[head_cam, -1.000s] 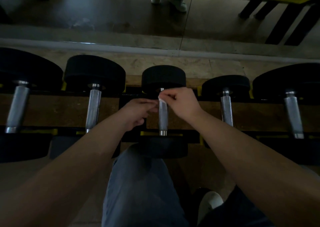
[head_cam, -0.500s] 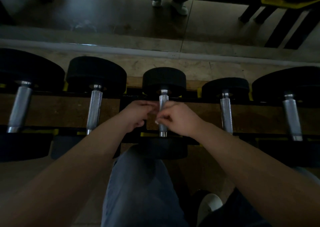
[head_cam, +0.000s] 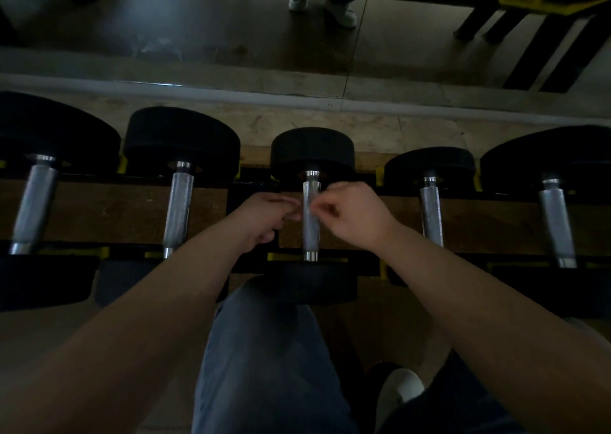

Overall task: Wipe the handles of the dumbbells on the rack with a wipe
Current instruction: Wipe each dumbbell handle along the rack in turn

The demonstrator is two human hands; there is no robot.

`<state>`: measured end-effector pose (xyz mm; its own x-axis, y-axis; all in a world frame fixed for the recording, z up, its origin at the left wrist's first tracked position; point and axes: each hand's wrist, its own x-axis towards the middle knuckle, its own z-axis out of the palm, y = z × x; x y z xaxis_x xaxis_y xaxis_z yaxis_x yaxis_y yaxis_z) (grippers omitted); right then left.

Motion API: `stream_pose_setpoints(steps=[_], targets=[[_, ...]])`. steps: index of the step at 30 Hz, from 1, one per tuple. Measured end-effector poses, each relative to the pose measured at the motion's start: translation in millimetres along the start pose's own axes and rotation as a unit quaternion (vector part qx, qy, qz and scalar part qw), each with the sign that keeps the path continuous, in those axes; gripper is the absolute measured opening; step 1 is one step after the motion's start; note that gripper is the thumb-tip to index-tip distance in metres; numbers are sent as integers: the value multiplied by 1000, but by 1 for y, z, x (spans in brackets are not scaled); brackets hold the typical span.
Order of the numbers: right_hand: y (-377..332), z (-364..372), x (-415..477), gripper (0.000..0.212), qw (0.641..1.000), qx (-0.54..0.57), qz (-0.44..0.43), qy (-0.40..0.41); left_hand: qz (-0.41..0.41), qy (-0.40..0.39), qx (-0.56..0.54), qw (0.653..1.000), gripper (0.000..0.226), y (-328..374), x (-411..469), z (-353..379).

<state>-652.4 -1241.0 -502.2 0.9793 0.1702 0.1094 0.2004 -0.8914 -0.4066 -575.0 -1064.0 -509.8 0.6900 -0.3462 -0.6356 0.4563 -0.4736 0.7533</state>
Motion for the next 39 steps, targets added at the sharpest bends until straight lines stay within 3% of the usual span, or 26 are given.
stream_pose_setpoints(steps=[3, 5, 8, 11, 13, 18, 20, 25, 28, 30, 32, 34, 36, 39], targets=[[1, 4, -21, 13, 992, 79, -29, -91, 7, 1, 6, 1000, 15, 0, -2, 1], [5, 12, -19, 12, 995, 98, 12, -31, 7, -3, 6, 1000, 15, 0, -3, 1], [8, 18, 2, 14, 978, 106, 119, 132, 0, -5, 7, 1000, 17, -2, -2, -1], [5, 20, 12, 17, 949, 159, 212, 170, -4, -5, -3, 1000, 17, -3, -1, -2], [0, 23, 4, 16, 950, 184, 208, 145, -3, -6, -4, 1000, 17, -2, 0, -1], [-7, 21, -21, 6, 994, 105, 41, 2, 6, -3, 4, 1000, 20, -4, 4, 2], [-9, 15, -5, 8, 999, 50, 13, 16, 10, 6, -5, 1000, 21, -4, 3, 2], [-23, 6, 28, 22, 989, -86, 88, 87, 12, 47, -22, 999, 20, -3, -1, -1], [-36, 8, 18, 16, 991, -103, 62, -60, 34, 76, -66, 994, 13, -1, -2, -2], [-42, 10, 11, 13, 980, -106, 47, -161, 55, 97, -39, 993, 14, -1, -4, -1], [-41, 9, 10, 12, 982, -31, 68, -173, 85, 95, 8, 992, 16, -3, -8, -1], [-37, 5, 11, 12, 978, 118, 144, -98, 114, 70, 20, 991, 17, -6, -14, -1], [-33, 0, 12, 11, 944, 250, 217, -2, 141, 29, -8, 990, 17, -9, -22, -3], [-37, -5, 12, 12, 877, 388, 283, 10, 177, 12, -41, 983, 17, -13, -28, -2]])
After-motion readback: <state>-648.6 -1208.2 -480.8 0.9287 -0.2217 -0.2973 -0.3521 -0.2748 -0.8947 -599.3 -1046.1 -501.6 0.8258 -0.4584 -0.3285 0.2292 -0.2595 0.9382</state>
